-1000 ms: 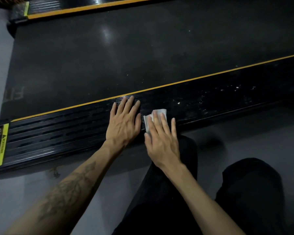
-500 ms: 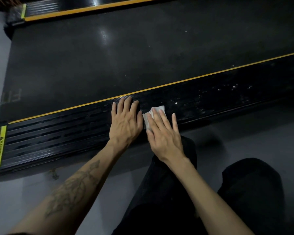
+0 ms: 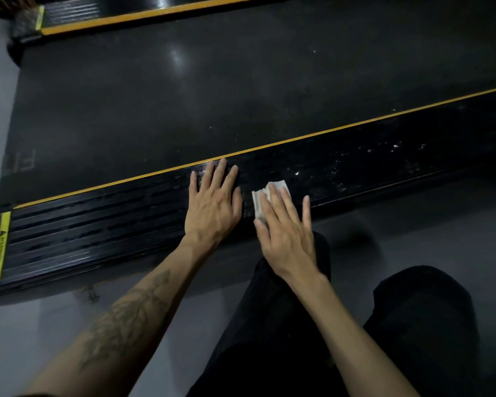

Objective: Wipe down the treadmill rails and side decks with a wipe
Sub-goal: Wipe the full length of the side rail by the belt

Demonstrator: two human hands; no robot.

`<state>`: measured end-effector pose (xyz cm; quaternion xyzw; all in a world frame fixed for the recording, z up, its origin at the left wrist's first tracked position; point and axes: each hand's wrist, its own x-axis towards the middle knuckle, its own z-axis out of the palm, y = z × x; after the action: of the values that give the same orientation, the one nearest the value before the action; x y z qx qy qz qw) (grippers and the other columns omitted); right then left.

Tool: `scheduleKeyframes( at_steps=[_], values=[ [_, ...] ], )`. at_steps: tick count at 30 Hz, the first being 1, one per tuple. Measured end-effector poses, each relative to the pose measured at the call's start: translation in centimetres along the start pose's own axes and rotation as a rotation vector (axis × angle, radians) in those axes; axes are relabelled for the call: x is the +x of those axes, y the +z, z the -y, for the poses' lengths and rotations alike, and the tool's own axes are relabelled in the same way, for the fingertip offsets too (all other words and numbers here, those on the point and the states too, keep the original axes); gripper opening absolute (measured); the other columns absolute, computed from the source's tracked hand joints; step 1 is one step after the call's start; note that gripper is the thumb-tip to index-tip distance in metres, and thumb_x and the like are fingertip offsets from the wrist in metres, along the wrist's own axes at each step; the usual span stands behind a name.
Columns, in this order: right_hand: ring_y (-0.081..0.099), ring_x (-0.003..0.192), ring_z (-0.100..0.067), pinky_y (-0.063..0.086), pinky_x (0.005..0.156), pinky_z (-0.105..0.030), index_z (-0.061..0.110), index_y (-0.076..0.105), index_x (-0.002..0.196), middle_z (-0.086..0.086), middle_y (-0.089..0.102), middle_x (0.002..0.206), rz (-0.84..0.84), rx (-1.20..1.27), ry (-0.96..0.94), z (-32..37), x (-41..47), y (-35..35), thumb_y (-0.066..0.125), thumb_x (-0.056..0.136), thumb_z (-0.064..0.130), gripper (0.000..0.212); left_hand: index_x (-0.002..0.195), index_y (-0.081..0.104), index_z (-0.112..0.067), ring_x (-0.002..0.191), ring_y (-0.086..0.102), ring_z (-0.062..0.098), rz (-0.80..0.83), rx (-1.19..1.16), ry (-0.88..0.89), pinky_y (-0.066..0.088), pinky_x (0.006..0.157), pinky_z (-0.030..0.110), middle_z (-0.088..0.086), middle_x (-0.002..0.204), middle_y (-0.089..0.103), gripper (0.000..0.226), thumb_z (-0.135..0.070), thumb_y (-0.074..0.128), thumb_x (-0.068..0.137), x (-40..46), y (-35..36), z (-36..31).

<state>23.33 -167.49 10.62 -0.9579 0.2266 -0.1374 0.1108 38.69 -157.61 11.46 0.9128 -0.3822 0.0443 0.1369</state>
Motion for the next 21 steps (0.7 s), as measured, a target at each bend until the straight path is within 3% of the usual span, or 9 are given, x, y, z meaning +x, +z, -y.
scheduleKeyframes(
  at_steps=[3, 10, 16, 21],
  values=[
    [0.013, 0.159, -0.021, 0.004, 0.127, -0.055, 0.015, 0.031, 0.161, -0.007, 0.020, 0.171, -0.041, 0.008, 0.065, 0.7, -1.8, 0.0, 0.033, 0.105, 0.042, 0.062, 0.153, 0.046, -0.020, 0.155, 0.025, 0.027, 0.015, 0.005, 0.000, 0.017, 0.125, 0.058, 0.007, 0.165, 0.035, 0.060, -0.043, 0.025, 0.102, 0.2, -0.1, -0.1],
    [0.017, 0.158, -0.016, -0.001, 0.127, -0.055, 0.016, 0.040, 0.158, -0.001, 0.026, 0.169, -0.002, 0.019, -0.030, 0.1, 0.7, 0.2, 0.033, 0.106, 0.039, 0.057, 0.153, 0.044, -0.018, 0.157, 0.019, 0.029, 0.095, -0.019, -0.036, 0.010, 0.125, 0.062, 0.008, 0.167, 0.031, 0.062, -0.040, 0.025, 0.099, 0.8, -0.5, -0.6],
    [0.012, 0.159, -0.021, 0.005, 0.127, -0.056, 0.013, 0.031, 0.161, -0.008, 0.019, 0.171, -0.066, -0.006, 0.139, -0.1, -1.7, 0.1, 0.033, 0.104, 0.042, 0.064, 0.146, 0.048, -0.015, 0.153, 0.024, 0.034, 0.071, -0.019, -0.061, 0.012, 0.123, 0.065, 0.011, 0.162, 0.037, 0.060, -0.040, 0.027, 0.096, 0.9, -0.3, -1.5],
    [0.013, 0.159, -0.017, 0.007, 0.127, -0.058, 0.016, 0.034, 0.160, -0.003, 0.021, 0.171, -0.004, 0.040, -0.008, -0.3, -0.3, 0.1, 0.035, 0.105, 0.043, 0.062, 0.144, 0.048, -0.013, 0.153, 0.025, 0.034, 0.031, -0.027, -0.048, 0.015, 0.124, 0.062, 0.013, 0.160, 0.038, 0.055, -0.042, 0.030, 0.100, 0.7, 0.0, -1.5]
  ],
)
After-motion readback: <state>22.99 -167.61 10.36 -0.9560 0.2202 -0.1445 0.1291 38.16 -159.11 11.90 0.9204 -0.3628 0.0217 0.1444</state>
